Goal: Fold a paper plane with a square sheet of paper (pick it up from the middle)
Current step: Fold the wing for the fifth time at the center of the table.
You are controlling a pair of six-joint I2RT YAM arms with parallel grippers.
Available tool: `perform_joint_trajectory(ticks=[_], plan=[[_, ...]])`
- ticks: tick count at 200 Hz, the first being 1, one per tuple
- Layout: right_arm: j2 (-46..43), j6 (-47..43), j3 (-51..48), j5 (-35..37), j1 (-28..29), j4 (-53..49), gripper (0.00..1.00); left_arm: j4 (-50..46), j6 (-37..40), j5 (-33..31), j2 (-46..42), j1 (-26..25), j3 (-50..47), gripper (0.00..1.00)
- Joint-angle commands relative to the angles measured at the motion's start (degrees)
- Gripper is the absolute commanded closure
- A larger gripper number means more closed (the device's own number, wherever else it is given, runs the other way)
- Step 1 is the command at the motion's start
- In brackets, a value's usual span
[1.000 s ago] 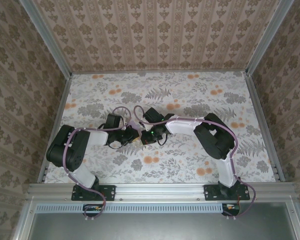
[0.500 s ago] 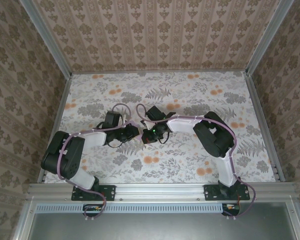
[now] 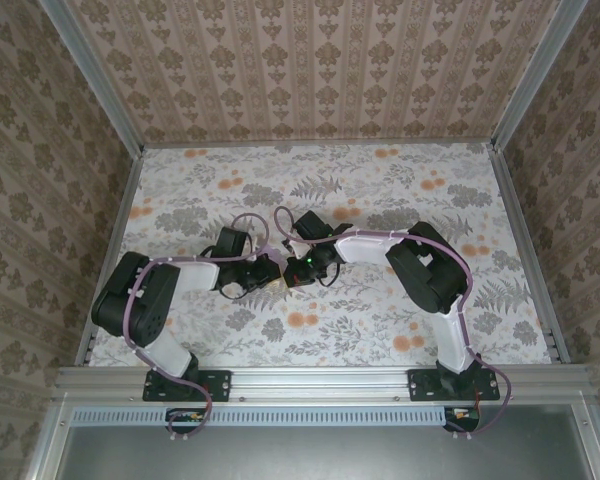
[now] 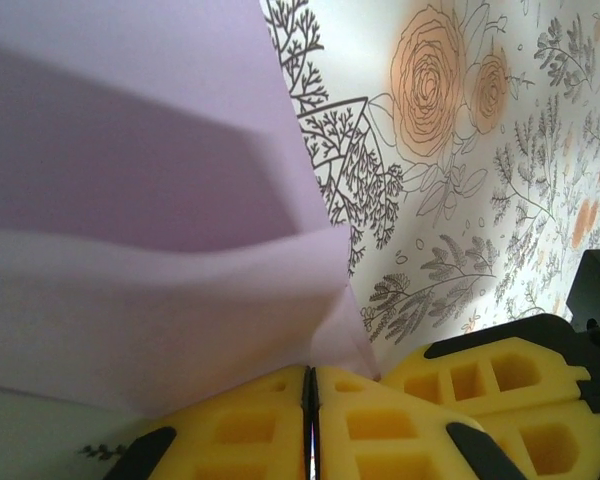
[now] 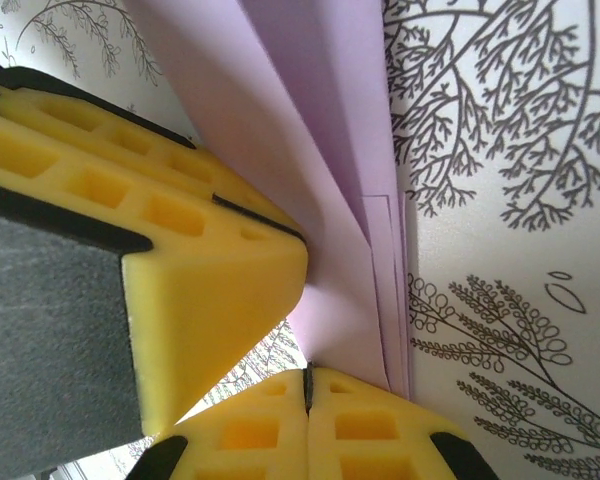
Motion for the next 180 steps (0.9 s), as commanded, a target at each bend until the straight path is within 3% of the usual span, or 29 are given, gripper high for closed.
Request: perform_joint_trajectory(ticks=[1, 75, 180], plan=[[-0.35, 0.05, -0.27, -0.74, -0.34, -1.4, 1.0, -4.16, 1.29, -4.35, 1.25, -0.12, 1.53, 0.89], [-2.75, -2.74, -2.9, -1.85, -1.88, -3.79, 1.0, -11.68, 1.57, -8.88, 3.9, 0.59, 3.73, 0.92], [-11.44, -6.45, -10.25, -1.15, -2.45, -7.27, 1.0, -12.0, 1.62, -7.79, 5.03, 1.02, 4.42, 0.94]])
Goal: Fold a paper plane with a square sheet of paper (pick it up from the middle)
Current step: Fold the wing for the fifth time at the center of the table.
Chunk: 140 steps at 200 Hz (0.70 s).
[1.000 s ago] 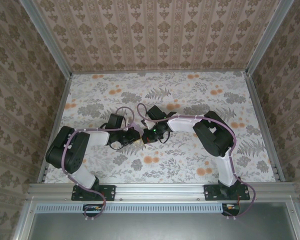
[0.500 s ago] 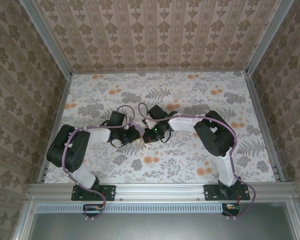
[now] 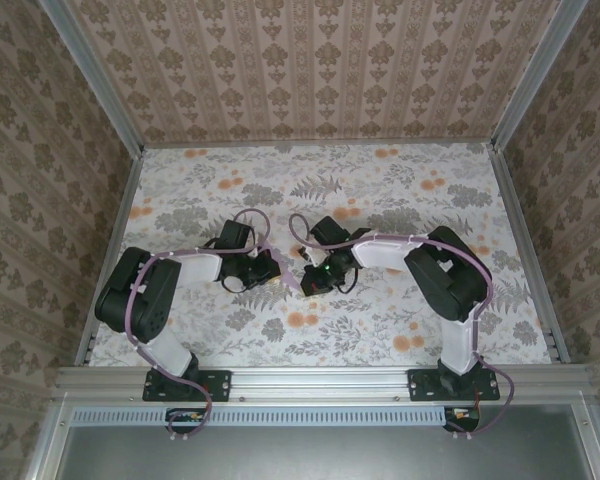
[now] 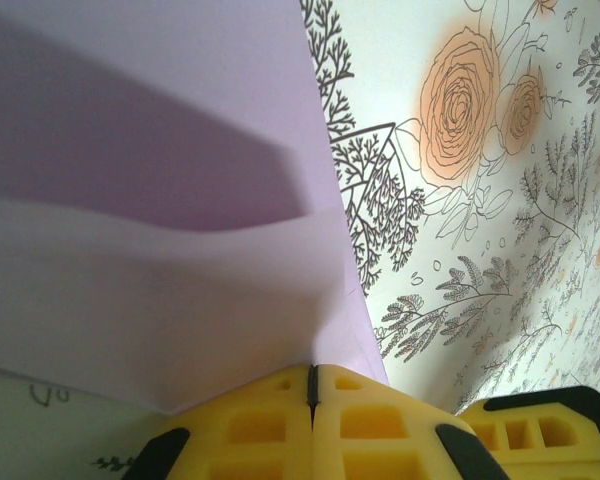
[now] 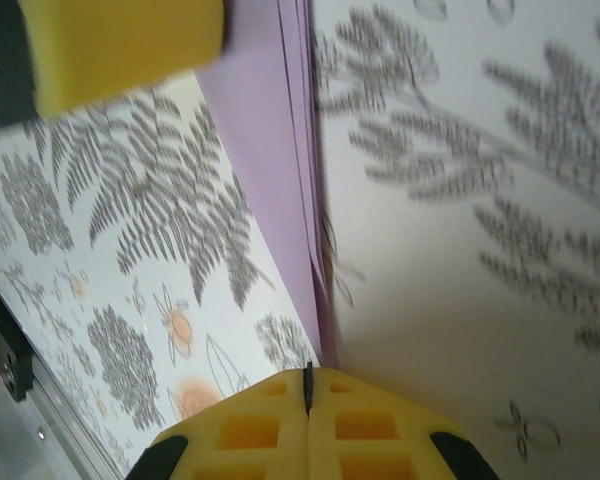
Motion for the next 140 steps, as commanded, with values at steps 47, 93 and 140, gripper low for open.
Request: perform_joint_trajectory(ticks=[47, 93, 140], plan=[[-3.54, 3.15, 2.45, -0.1, 0.67, 4.67, 1.0, -3.04, 2.23, -4.37, 2.4, 0.82, 0.09, 0.93], [3.99, 4.63, 7.86, 0.75, 1.32, 5.87, 1.0, -1.72, 2.14, -2.65, 2.27, 0.81, 0.46, 0.93], [7.69, 3.75, 8.72, 3.76, 1.25, 3.97, 1.0, -0.78, 5.33, -0.8, 1.12, 0.83, 1.34, 0.91]])
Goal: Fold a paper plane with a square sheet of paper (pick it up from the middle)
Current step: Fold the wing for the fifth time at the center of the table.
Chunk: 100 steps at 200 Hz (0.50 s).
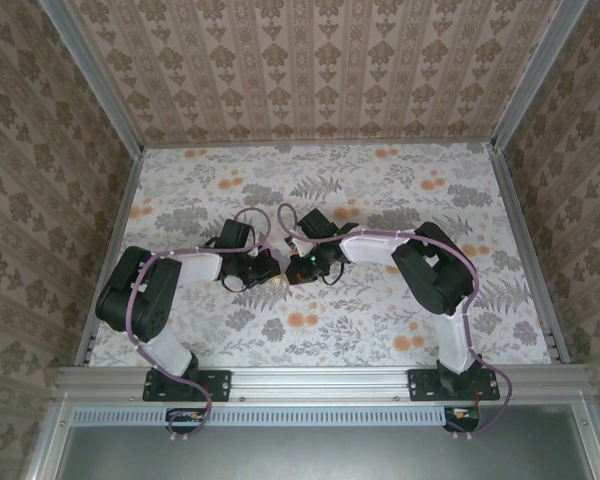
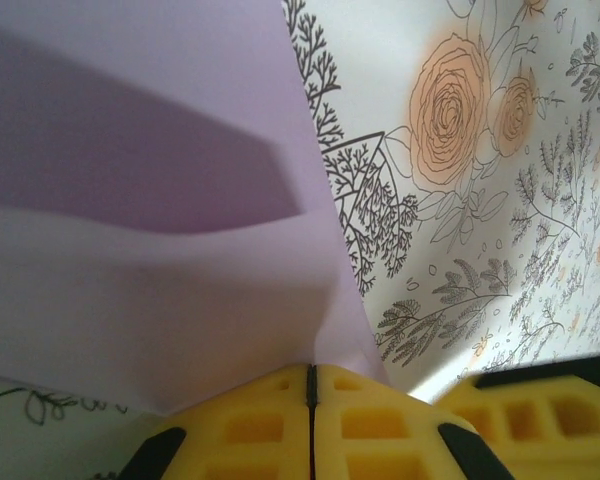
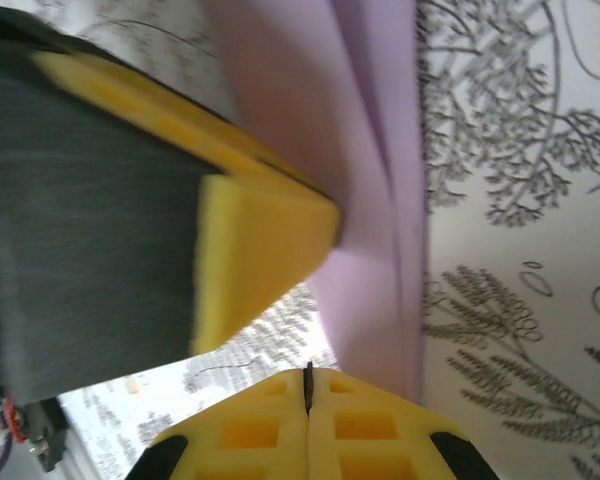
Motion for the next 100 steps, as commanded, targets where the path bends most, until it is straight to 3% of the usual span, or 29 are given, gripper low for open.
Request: perform_joint_trajectory(ticks=[1, 49, 100], plan=[[1.42, 0.32, 0.91, 2.86, 0.07, -1.67, 1.0, -1.04, 3.73, -1.21, 0.77, 0.79, 0.94, 0.91], [2.13, -0.05, -0.37, 3.65, -0.17, -2.63, 1.0, -1.88, 8.71, -1.79, -2.47, 0.96, 3.14, 0.83], [2.43, -0.08, -0.26, 3.38, -0.17, -2.95, 1.0, -1.18, 9.32, -2.28, 0.06, 2.26, 3.15, 0.83]])
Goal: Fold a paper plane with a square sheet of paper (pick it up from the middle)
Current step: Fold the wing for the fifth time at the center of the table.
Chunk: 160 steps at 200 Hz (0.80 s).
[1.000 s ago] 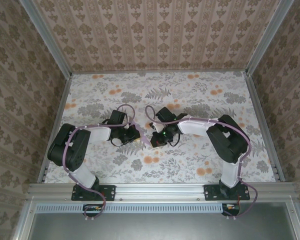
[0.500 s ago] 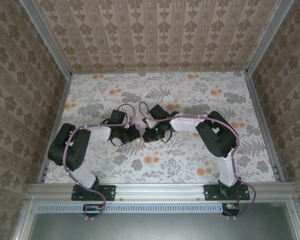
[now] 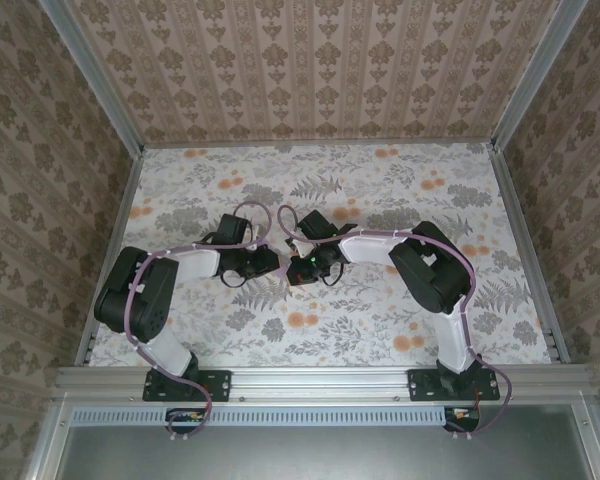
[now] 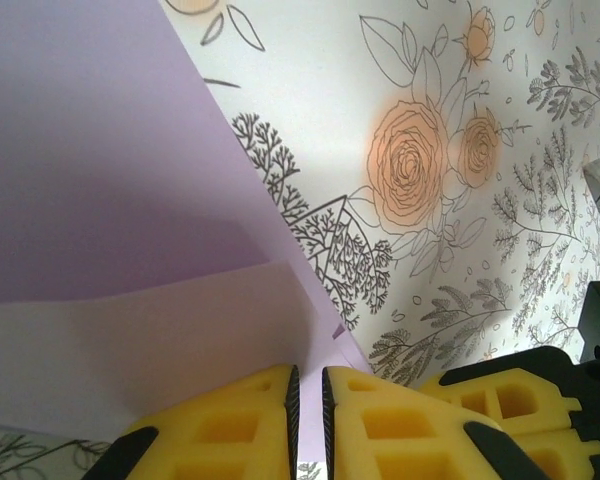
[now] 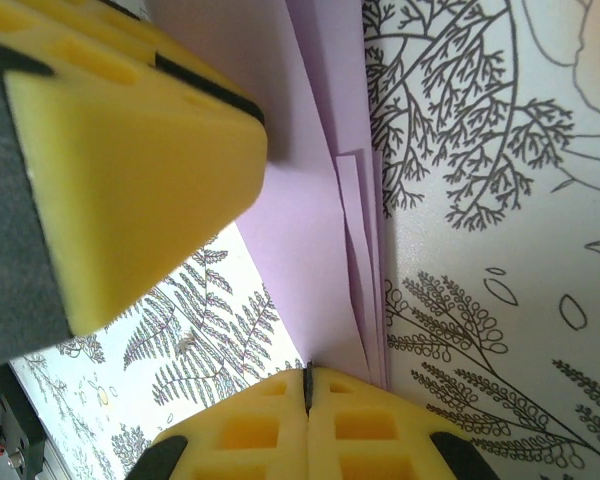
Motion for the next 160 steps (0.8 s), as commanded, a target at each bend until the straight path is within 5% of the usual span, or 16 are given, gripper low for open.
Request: perform_joint_trajectory(ticks=[1, 83, 160], plan=[[1.78, -0.06, -0.36, 2.68, -0.15, -2.88, 1.0, -0.27, 2.02, -0.75, 0.6, 0.77, 1.07, 0.83], [1.07, -1.12, -3.75, 2.05, -0.32, -5.28, 1.0, -0.87, 4.24, -1.66, 4.4, 4.3, 0.3, 0.84], [-0.83, -2.19, -8.01, 1.98, -1.22, -6.11, 1.0, -3.05, 5.8, -2.91, 4.53, 14.24, 1.99, 0.84]])
